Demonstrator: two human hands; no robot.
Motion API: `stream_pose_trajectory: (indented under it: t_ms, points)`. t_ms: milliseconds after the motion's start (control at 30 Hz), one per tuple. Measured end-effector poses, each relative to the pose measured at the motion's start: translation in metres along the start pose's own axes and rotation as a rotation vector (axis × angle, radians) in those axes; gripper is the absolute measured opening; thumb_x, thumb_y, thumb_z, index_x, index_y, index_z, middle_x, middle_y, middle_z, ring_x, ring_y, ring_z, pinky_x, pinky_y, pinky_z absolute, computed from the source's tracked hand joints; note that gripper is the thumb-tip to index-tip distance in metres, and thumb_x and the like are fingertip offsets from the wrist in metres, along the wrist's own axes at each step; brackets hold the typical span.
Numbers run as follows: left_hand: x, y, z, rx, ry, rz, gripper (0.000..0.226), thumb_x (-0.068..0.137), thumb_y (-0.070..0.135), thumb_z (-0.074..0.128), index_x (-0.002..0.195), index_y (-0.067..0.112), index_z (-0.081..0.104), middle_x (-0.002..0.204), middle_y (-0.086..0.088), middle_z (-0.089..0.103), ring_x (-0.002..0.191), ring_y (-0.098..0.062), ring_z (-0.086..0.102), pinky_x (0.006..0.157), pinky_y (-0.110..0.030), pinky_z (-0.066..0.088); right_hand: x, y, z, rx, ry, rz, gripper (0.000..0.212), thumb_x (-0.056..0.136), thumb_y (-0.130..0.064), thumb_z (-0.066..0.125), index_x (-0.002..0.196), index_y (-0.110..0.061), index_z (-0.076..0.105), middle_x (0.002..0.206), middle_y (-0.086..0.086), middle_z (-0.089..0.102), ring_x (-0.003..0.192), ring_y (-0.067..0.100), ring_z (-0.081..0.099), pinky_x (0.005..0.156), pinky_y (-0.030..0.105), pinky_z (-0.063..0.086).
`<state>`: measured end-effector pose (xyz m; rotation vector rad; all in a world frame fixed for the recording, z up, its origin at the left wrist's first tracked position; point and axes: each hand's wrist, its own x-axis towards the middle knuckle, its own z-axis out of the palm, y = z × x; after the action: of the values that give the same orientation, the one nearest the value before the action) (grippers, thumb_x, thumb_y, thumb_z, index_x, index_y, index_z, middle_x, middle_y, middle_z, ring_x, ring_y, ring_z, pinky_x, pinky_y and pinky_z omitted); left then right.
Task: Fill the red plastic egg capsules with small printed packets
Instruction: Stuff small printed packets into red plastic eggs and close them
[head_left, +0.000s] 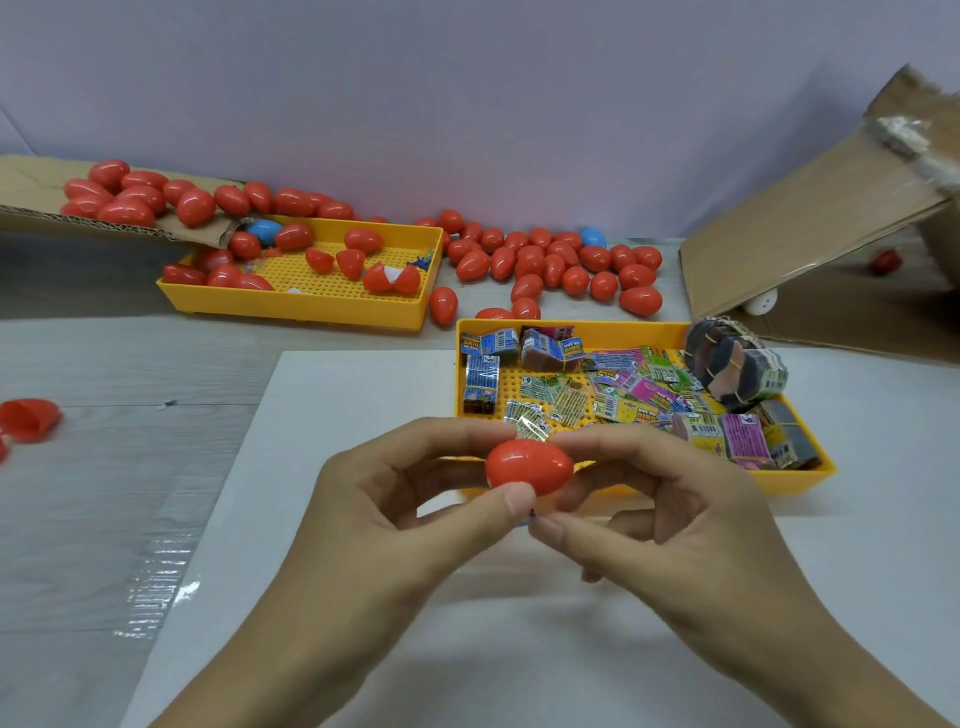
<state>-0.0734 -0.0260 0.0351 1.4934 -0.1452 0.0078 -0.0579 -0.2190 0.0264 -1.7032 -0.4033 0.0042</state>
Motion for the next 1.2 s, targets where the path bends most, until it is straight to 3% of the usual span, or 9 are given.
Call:
stream_pose_trajectory:
  t_ms: [167,367,467,567,667,800,967,1100,1200]
  points:
    - [0.003,0.0,-0.005,-0.065,0.03,0.054,0.035,0.062,0.021,0.082,0.096,0.024,0.077,0.099,-0.004,0.077,0.096,-0.019,0.073,0.073,-0.022,0.058,0.001,0.009,-0.004,-0.588,-0.108,-0.215,0.015,0.08,-0.033,0.074,0.095,-0.03,0.076,0.065,-0.014,0.054,0.057,0.0,0.047,0.057,0.009,0.031]
    - [0.005,0.001,-0.01,-0.115,0.072,0.086,0.035,0.062,0.019,0.08,0.097,0.022,0.077,0.101,-0.006,0.076,0.098,-0.027,0.073,0.08,-0.03,0.059,0.0,0.011,-0.002,-0.832,-0.271,-0.042,0.043,0.083,-0.068,0.048,0.108,-0.038,0.064,0.066,-0.017,0.052,0.068,0.006,0.046,0.06,0.034,0.046]
    - [0.006,0.001,-0.012,-0.12,0.072,0.072,0.035,0.064,0.02,0.077,0.099,0.024,0.077,0.101,-0.005,0.077,0.096,-0.025,0.074,0.081,-0.024,0.058,-0.001,0.009,0.0,-0.819,-0.232,-0.106,0.031,0.082,-0.056,0.057,0.098,-0.035,0.073,0.067,-0.014,0.066,0.063,0.009,0.055,0.05,0.032,0.047]
    - [0.007,-0.001,-0.011,-0.069,0.098,0.061,0.031,0.067,0.024,0.073,0.098,0.025,0.078,0.094,-0.002,0.077,0.086,-0.02,0.075,0.087,-0.03,0.058,-0.003,0.009,0.003,-0.877,-0.239,-0.207,0.012,0.081,-0.039,0.066,0.081,-0.031,0.075,0.058,-0.012,0.062,0.051,0.009,0.051,0.039,0.026,0.04]
    - [0.007,-0.002,-0.009,-0.05,0.116,0.057,0.022,0.068,0.029,0.074,0.089,0.021,0.076,0.091,0.001,0.075,0.08,-0.02,0.074,0.079,-0.031,0.06,-0.004,0.008,0.004,-0.921,-0.25,-0.21,0.01,0.081,-0.035,0.066,0.075,-0.029,0.071,0.054,-0.013,0.054,0.049,0.009,0.048,0.039,0.027,0.036]
    - [0.008,-0.002,-0.011,0.015,0.122,0.093,0.009,0.077,0.022,0.072,0.085,0.02,0.074,0.099,-0.004,0.073,0.077,-0.02,0.07,0.065,-0.027,0.056,-0.002,0.005,0.002,-0.328,-0.181,0.071,0.011,0.082,-0.033,0.072,0.076,-0.025,0.075,0.047,-0.012,0.039,0.044,0.004,0.035,0.046,0.013,0.026]
    - [0.006,-0.001,-0.01,0.2,0.128,0.141,0.025,0.085,0.014,0.052,0.082,0.021,0.076,0.093,-0.002,0.067,0.072,-0.022,0.064,0.068,-0.035,0.053,0.009,-0.009,-0.004,0.317,-0.114,0.503,0.011,0.069,-0.027,0.076,0.067,-0.016,0.074,0.046,-0.006,0.026,0.038,0.009,0.019,0.037,0.016,0.02]
    - [-0.002,0.0,0.003,0.297,0.006,0.16,0.022,0.081,0.039,0.061,0.087,0.023,0.074,0.091,0.004,0.066,0.07,-0.014,0.063,0.067,-0.018,0.049,0.011,-0.013,-0.009,0.506,-0.181,0.584,0.015,0.062,-0.027,0.079,0.059,-0.018,0.067,0.049,-0.004,0.018,0.038,0.007,0.015,0.036,0.015,0.018]
    - [-0.003,-0.003,0.009,0.263,-0.017,0.14,0.024,0.076,0.041,0.07,0.082,0.018,0.075,0.087,0.002,0.066,0.069,-0.011,0.061,0.064,-0.019,0.048,0.01,-0.014,-0.008,0.534,-0.238,0.631,0.015,0.063,-0.027,0.079,0.067,-0.016,0.07,0.049,-0.006,0.019,0.038,0.006,0.015,0.035,0.015,0.018]
